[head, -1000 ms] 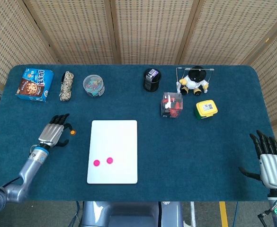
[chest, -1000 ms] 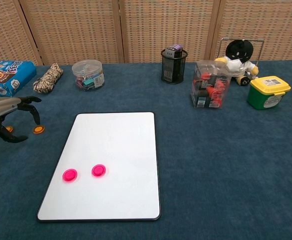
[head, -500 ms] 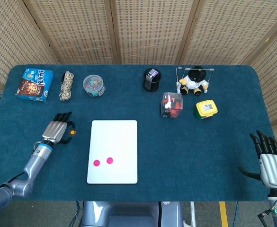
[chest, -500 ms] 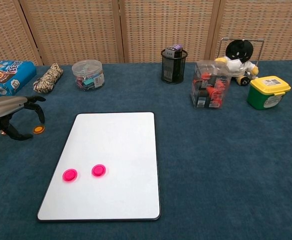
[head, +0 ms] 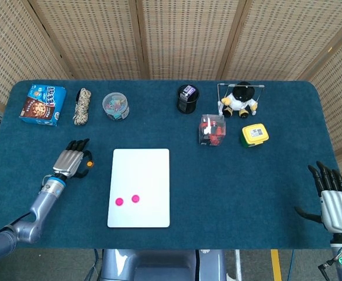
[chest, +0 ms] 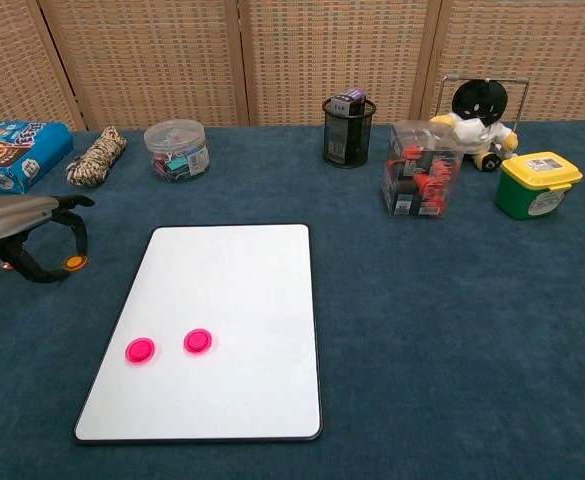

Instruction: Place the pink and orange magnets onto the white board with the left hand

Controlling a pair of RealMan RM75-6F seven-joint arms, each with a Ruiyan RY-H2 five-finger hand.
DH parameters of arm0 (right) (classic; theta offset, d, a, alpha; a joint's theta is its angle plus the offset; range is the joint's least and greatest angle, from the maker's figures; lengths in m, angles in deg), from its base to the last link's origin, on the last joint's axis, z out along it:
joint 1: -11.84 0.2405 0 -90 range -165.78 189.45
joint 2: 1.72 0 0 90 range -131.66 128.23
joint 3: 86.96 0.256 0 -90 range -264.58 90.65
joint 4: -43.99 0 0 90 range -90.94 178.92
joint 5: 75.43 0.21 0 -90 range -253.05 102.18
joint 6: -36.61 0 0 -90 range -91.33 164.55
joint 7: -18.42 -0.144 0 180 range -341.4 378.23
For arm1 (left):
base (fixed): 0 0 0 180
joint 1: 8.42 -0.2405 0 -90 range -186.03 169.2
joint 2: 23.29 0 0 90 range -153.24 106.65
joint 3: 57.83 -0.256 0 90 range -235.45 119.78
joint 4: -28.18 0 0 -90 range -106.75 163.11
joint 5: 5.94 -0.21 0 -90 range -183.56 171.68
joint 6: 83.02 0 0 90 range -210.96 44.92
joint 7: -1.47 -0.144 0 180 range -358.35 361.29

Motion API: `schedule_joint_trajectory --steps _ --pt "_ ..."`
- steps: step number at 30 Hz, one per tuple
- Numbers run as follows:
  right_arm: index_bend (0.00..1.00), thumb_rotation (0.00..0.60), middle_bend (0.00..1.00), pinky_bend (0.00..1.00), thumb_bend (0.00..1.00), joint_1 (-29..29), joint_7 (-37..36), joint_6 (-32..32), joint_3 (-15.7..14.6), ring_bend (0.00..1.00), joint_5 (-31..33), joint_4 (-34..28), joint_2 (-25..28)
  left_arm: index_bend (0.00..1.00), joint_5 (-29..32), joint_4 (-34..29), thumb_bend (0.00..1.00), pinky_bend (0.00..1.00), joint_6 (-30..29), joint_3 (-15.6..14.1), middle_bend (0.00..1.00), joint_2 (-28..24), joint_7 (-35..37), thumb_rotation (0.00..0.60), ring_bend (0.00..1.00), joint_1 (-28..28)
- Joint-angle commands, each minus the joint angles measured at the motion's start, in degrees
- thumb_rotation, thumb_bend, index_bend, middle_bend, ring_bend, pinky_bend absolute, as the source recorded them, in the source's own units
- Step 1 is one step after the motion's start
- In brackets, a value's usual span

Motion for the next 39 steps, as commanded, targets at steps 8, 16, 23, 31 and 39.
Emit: schedule_joint_trajectory --steps 8,16,23,31,39 --pt "0.00 0.600 0.00 0.00 0.00 -0.01 -0.32 0.07 -0.05 0.00 -0.15 0.00 0.03 0.52 0.29 -1.40 0.37 0.00 -0.94 0.52 0.00 -0.85 -0.41 0.600 0.00 -0.44" --pt "0.00 0.600 0.00 0.00 0.00 0.02 -0.45 0.05 -0.09 0.00 -0.26 -0.06 0.05 0.52 -2.44 -11.89 0.37 0.00 -4.88 1.81 0.00 -6.58 -0.46 0.600 0.00 -0.12" --pt "0.00 0.600 0.00 0.00 0.00 0.09 -0.52 -0.03 -0.10 0.00 -0.29 -0.02 0.06 0.52 -0.28 -18.89 0.37 0.00 -3.17 2.92 0.00 -6.86 -6.60 0.600 0.00 2.56" --pt "0.00 0.600 0.00 0.00 0.00 0.05 -1.29 -0.10 -0.05 0.00 -0.12 0.11 0.18 0.52 3.93 -18.86 0.37 0.00 -1.72 3.07 0.00 -3.62 -12.53 0.600 0.00 4.62" --pt "0.00 0.600 0.00 0.00 0.00 0.08 -1.18 -0.10 -0.09 0.00 -0.21 0.17 0.18 0.45 7.82 -19.73 0.35 0.00 -0.50 2.56 0.00 -3.48 -15.94 0.600 0.00 5.40"
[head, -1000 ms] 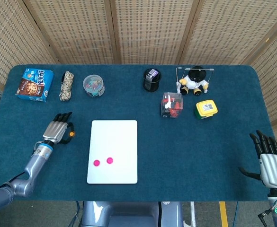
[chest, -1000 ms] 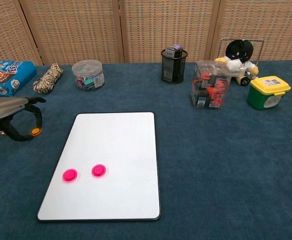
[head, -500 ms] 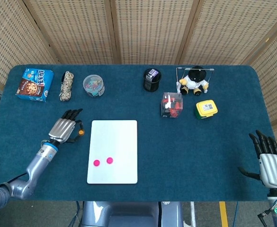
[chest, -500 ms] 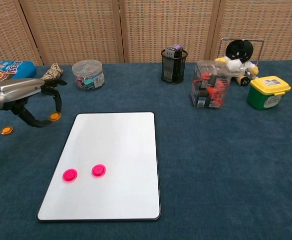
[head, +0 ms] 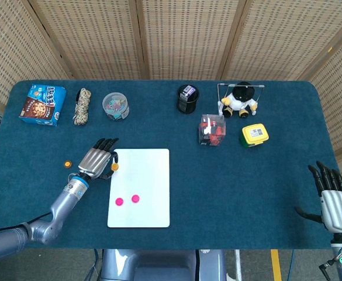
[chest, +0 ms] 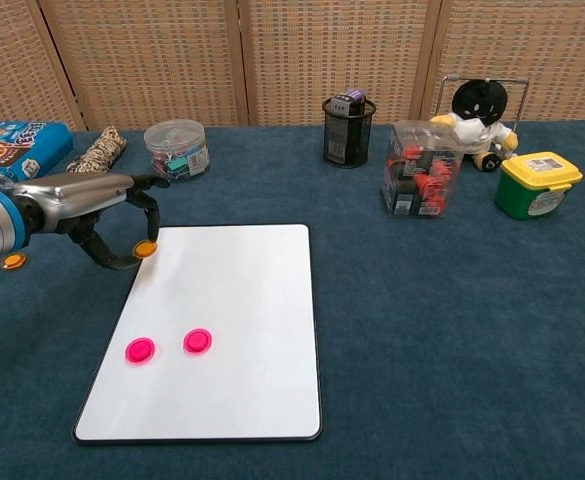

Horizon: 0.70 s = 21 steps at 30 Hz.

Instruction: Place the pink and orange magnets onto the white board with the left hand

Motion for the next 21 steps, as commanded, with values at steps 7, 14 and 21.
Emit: schedule_joint_trajectory --steps 7,14,21 --pt "0.00 0.600 0.00 0.00 0.00 -0.04 -0.01 0.08 0.01 0.00 0.04 -0.04 -0.02 0.14 1.37 -0.85 0.31 0.00 -0.66 -0.27 0.00 -0.34 -0.38 0.600 0.00 0.16" --pt "0.00 0.600 0.00 0.00 0.00 -0.06 0.10 0.14 -0.01 0.00 0.02 -0.02 -0.06 0.15 0.57 0.22 0.32 0.00 -1.62 -0.88 0.00 -2.81 2.70 0.600 0.00 -1.36" --pt "0.00 0.600 0.00 0.00 0.00 -0.06 0.19 0.09 -0.05 0.00 0.02 -0.09 -0.04 0.28 -1.67 4.68 0.33 0.00 -2.97 -4.45 0.00 -6.13 9.11 0.600 0.00 -6.41"
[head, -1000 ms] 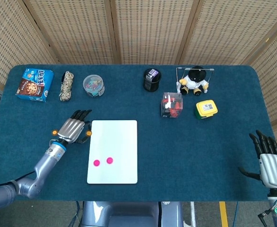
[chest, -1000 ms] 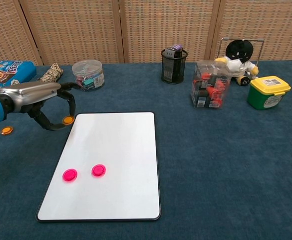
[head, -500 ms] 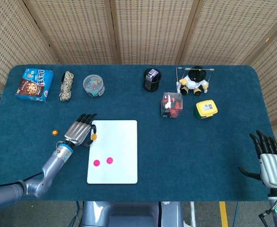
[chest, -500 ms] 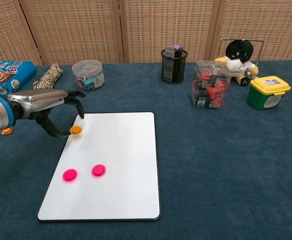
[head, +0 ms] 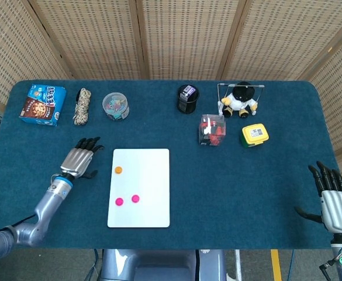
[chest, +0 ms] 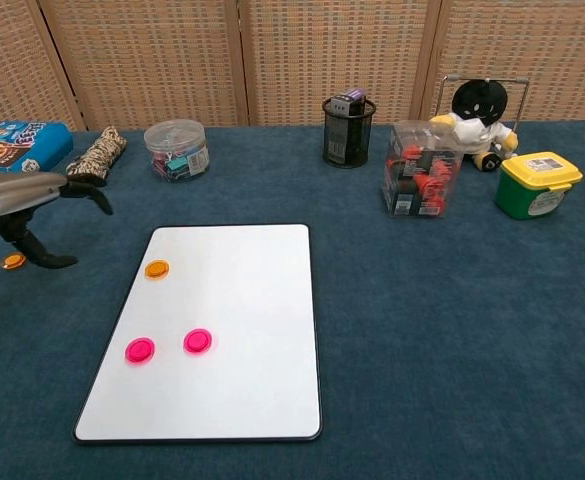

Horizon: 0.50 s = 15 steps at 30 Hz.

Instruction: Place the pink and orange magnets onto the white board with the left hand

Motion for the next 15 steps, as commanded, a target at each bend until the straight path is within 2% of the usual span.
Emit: schedule_joint_trajectory --steps 1,7,15 --pt "0.00 0.600 0.00 0.00 0.00 0.03 0.09 -0.05 -0.03 0.00 -0.05 -0.02 0.01 0.30 -1.59 3.68 0.33 0.00 -0.84 -2.08 0.00 -1.44 4.32 0.600 0.00 -3.04" --pt "0.00 0.600 0.00 0.00 0.00 0.11 0.58 -0.06 -0.12 0.00 -0.27 -0.20 -0.07 0.32 -4.01 11.82 0.35 0.00 -0.17 -3.62 0.00 -0.05 12.23 0.600 0.00 -5.88" --pt "0.00 0.600 0.00 0.00 0.00 0.15 1.58 0.00 -0.08 0.00 -0.12 -0.54 -0.28 0.33 -7.11 20.07 0.37 0.00 0.58 -3.25 0.00 3.69 18.49 0.600 0.00 -5.94"
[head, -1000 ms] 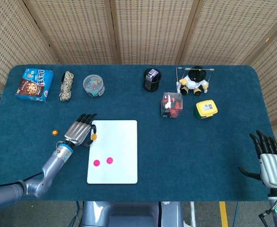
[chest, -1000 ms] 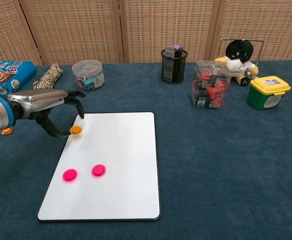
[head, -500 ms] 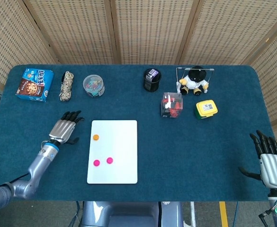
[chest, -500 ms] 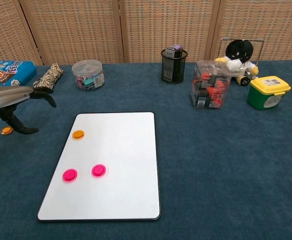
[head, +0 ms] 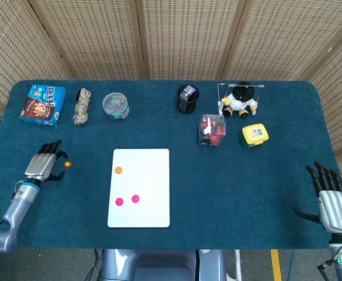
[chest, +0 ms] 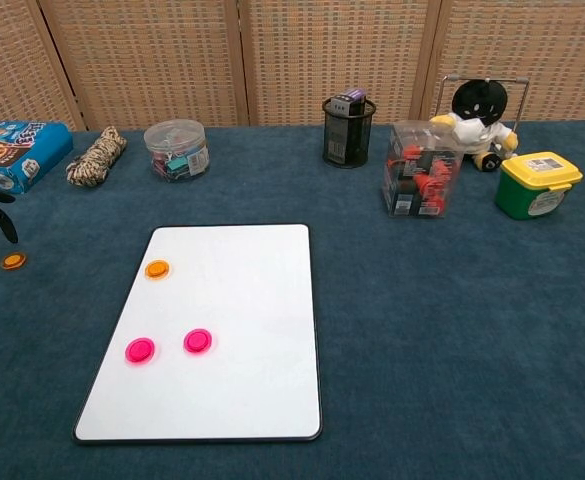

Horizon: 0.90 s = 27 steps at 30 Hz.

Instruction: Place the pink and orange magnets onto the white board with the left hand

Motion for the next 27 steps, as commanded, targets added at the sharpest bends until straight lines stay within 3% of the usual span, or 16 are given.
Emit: schedule_joint_trajectory --steps 1,11,27 --pt "0.00 0.600 0.00 0.00 0.00 0.00 0.05 -0.05 0.02 0.00 0.12 -0.06 0.00 0.33 -1.27 2.92 0.37 0.00 0.80 0.13 0.00 1.76 1.85 0.600 0.00 0.02" --pt "0.00 0.600 0.00 0.00 0.00 0.10 -0.26 -0.48 0.04 0.00 0.41 -0.07 0.20 0.34 -2.16 6.85 0.37 0.00 2.20 1.07 0.00 4.29 3.27 0.600 0.00 0.57" --pt "0.00 0.600 0.00 0.00 0.00 0.16 -0.10 -0.65 0.02 0.00 0.56 -0.22 0.25 0.38 -2.51 7.28 0.37 0.00 3.15 2.03 0.00 4.85 2.59 0.600 0.00 0.57"
